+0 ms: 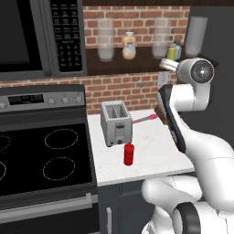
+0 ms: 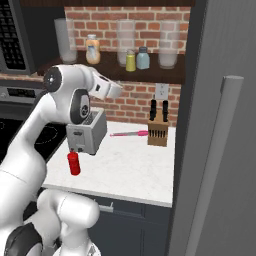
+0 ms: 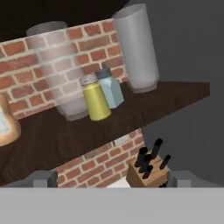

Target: Put the shaker and condiment bottle from the counter next to their counterparts in the cabinet.

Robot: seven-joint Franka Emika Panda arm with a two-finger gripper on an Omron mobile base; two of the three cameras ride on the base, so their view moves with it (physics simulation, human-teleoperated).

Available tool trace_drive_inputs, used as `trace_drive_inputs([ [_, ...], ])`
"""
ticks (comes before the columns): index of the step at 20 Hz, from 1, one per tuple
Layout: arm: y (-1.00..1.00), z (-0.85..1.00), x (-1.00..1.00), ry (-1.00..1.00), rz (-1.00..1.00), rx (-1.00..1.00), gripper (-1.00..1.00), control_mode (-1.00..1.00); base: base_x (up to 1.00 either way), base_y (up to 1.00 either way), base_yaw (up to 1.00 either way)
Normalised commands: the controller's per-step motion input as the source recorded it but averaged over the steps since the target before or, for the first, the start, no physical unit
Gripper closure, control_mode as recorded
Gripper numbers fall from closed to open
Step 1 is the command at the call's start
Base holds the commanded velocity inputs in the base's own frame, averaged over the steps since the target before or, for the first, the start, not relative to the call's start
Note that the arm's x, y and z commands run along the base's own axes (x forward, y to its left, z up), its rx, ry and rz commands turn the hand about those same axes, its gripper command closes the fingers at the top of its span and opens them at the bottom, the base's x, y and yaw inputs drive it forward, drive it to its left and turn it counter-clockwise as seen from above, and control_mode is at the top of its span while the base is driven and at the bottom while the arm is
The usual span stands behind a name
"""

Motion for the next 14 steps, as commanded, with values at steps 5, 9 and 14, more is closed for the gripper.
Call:
trace_drive_inputs([
  [5,0.28,-0.22,-0.81,0.0,-0.01,0.0,-1.0,-1.0,0.0,0.0,0.0],
  [9,0.32,-0.48,-0.53,0.0,-0.1,0.0,-1.0,-1.0,0.0,0.0,0.0],
  [14,0.44,-0.6,-0.38,0.0,-0.16,0.0,-1.0,-1.0,0.0,0.0,0.0],
])
